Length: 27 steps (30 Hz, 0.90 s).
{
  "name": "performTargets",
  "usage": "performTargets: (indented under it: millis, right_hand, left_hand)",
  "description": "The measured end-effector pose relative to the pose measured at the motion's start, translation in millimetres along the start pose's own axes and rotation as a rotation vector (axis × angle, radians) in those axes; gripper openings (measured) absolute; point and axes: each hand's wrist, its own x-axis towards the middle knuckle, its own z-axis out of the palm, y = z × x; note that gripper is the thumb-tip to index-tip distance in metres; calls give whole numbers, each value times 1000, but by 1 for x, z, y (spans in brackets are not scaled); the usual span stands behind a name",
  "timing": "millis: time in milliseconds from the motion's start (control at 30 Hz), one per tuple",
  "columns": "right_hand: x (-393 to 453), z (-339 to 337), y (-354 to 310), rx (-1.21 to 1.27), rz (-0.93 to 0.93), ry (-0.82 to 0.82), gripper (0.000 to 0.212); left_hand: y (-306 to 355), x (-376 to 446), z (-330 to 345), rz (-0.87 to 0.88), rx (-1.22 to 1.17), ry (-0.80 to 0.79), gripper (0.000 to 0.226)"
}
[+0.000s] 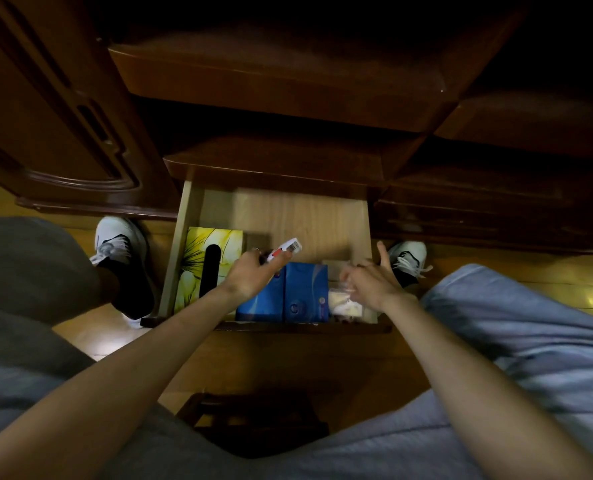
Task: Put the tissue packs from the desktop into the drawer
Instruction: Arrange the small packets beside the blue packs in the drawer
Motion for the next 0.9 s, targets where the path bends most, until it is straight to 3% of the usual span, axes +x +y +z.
performTargets:
  millis: [67,133,200,333,467,600,700,800,833,900]
  right_hand:
    - [-1,-8,2,0,-29,60,33]
    - [-1,-9,3,-30,-51,77,20]
    - [-2,-4,-3,-118,-66,27,10]
    - [2,20,-19,-311,-42,-102,12]
    - [9,35,-21,-494,-13,-120,14]
    - [9,41,-17,-360,-36,-50,10]
    - [10,38,-16,-266,-14,-91,17]
    - [10,25,-13,-115,-1,-79,7]
    - [11,20,-14,-21,14,-8,13]
    - [12,2,-20,407,100,154,23]
  left_hand:
    - [0,1,1,10,15,-4,66]
    - [-1,1,2,19,22,-17,66]
    - [-3,1,3,13,18,-29,62]
    - [-6,2,2,-4,-35,-39,69]
    - [-10,4,4,-20,-58,-44,68]
    - [-12,7,8,-12,-43,-46,65]
    - [-11,8,10,-8,-27,-40,65]
    - [-9,8,12,0,24,-57,66]
    - [-8,7,12,15,51,-77,66]
    - [-5,5,12,102,153,-107,70]
